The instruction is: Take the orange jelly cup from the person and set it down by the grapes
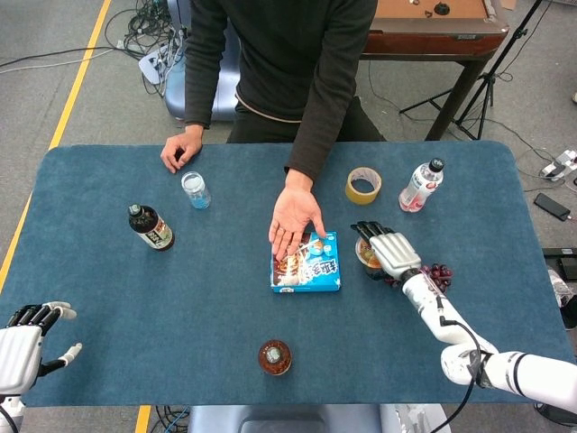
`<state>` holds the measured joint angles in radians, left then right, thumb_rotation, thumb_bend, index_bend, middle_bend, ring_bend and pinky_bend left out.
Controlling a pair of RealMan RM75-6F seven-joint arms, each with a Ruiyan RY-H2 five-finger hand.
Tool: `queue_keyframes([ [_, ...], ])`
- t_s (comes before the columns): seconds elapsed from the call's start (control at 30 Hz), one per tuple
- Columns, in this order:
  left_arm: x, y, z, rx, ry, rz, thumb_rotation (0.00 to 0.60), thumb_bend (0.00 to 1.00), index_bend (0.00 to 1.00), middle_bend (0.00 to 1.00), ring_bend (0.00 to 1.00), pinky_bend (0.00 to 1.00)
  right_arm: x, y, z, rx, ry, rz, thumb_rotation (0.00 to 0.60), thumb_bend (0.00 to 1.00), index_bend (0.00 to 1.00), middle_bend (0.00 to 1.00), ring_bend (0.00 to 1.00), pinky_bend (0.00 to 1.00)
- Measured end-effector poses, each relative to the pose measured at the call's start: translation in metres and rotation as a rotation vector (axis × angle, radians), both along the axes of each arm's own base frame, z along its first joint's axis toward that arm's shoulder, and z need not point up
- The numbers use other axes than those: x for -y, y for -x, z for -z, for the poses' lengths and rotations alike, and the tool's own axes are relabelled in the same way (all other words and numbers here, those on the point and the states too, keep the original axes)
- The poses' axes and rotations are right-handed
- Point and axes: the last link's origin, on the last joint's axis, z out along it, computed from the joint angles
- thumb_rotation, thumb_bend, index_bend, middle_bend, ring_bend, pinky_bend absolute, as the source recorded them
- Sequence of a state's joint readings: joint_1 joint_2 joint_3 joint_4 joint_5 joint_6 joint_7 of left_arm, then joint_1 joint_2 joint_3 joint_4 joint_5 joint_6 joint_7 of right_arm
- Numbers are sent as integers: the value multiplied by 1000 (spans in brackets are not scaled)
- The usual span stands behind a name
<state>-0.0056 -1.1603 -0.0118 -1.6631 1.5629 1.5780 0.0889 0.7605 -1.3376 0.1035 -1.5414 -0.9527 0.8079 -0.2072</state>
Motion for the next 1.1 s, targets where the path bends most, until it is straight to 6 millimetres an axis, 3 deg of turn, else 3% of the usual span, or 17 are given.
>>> queue_keyframes([
  [0.1, 0, -1, 1, 1, 1, 3, 600, 171, 419, 338, 288, 204, -1, 3, -2, -17, -7, 11, 600, 410, 0, 0, 0, 128],
  [0.27, 0, -1, 0, -1, -3, 4, 600, 171, 419, 338, 288, 204, -2, 7, -1, -26, -19, 34, 600, 222, 0, 0, 0, 114],
  [0.43, 0, -1, -3, -3, -9, 3, 600, 171, 419, 338, 288, 204, -5, 2, -9, -19, 13, 4, 600, 207, 0, 0, 0, 114],
  [0.57, -1, -1, -4, -4, -12, -1, 600, 171, 419, 338, 288, 204, -14, -4, -27, -8, 61, -25, 600, 207, 0, 10, 0, 114],
  [0.9, -4, -1, -4, -2, -21, 2, 600, 171, 419, 338, 288, 204, -70, 15, -96, -19, 248, -28, 600, 207, 0, 43, 0, 114],
  [1.1, -6, -2, -2, -3, -18, 6, 600, 171, 419, 338, 288, 204, -112, 37, -120, -16, 352, 3, 600, 207, 0, 60, 0, 114],
])
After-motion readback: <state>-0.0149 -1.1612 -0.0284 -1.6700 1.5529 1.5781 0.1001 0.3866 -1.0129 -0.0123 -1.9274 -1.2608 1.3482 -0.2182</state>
